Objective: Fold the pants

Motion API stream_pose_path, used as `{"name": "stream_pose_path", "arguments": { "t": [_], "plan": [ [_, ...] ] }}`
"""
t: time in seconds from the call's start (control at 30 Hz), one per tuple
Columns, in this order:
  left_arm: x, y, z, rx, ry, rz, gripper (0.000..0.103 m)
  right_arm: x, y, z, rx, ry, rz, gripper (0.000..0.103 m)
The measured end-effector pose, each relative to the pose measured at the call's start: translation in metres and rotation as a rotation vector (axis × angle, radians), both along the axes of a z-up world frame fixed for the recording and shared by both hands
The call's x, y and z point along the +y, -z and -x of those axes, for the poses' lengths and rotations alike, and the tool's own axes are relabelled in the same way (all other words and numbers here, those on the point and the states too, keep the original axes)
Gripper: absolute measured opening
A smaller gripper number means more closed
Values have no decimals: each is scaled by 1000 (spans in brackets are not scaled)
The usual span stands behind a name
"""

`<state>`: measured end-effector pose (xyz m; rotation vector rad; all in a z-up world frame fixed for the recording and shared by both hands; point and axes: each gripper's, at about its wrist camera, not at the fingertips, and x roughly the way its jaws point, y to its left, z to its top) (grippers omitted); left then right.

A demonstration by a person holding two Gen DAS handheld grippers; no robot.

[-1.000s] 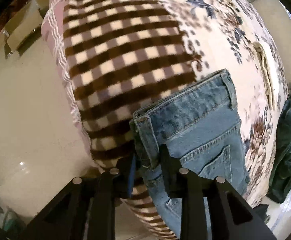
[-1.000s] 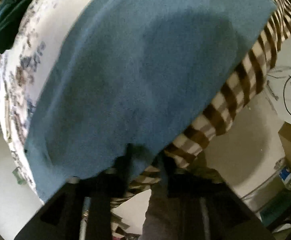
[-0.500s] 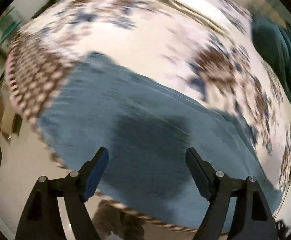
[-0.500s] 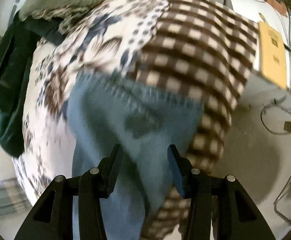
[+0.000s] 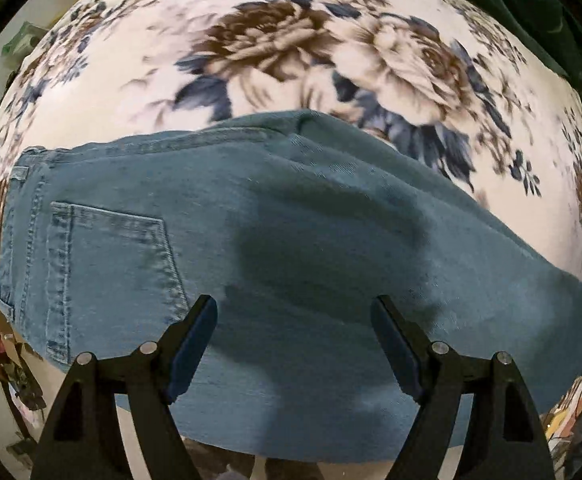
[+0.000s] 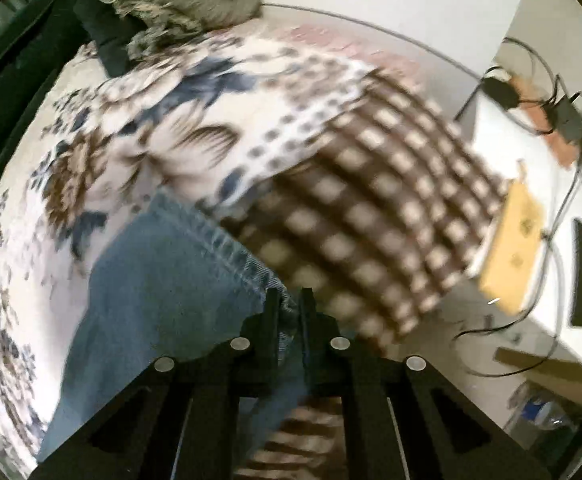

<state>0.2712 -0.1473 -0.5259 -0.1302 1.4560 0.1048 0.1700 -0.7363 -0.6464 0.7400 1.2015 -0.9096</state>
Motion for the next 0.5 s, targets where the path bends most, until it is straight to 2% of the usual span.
{"name": "stream_pose_path", "arguments": {
  "t": [0.03, 0.13, 0.2, 0.23, 0.27, 0.3, 0.33, 0.37, 0.43, 0.5],
  "plan": [
    [-1, 2, 0, 7, 2, 2, 78, -9, -1, 8, 13, -3, -13, 10],
    [-3, 11, -1, 29, -1, 19, 78, -31, 18, 17, 59, -38, -138, 10],
    [-4, 16, -2, 43, 0, 26, 78, -35, 29, 12, 99, -72, -190, 19],
    [-5, 18, -2, 47, 7, 31, 78, -37, 31, 9, 102, -73, -206, 29],
    [-7, 20, -2, 51, 14, 31, 78, -37, 31, 8, 85, -64, -219, 46],
    [-9, 23, -2, 52, 26, 25, 78, -38, 28, 11, 46, -47, -229, 55],
    [-10, 26, -3, 53, 35, 28, 78, -37, 24, 16, -13, -21, -236, 69],
    [-11, 28, -3, 51, 44, 26, 78, -35, 22, 24, -77, 4, -251, 76],
    [-14, 38, -4, 56, 67, 9, 78, -30, 23, 39, -143, 37, -289, 77],
    [-16, 51, -6, 65, 72, 0, 78, -22, 36, 50, -149, 62, -324, 77]
  ]
}}
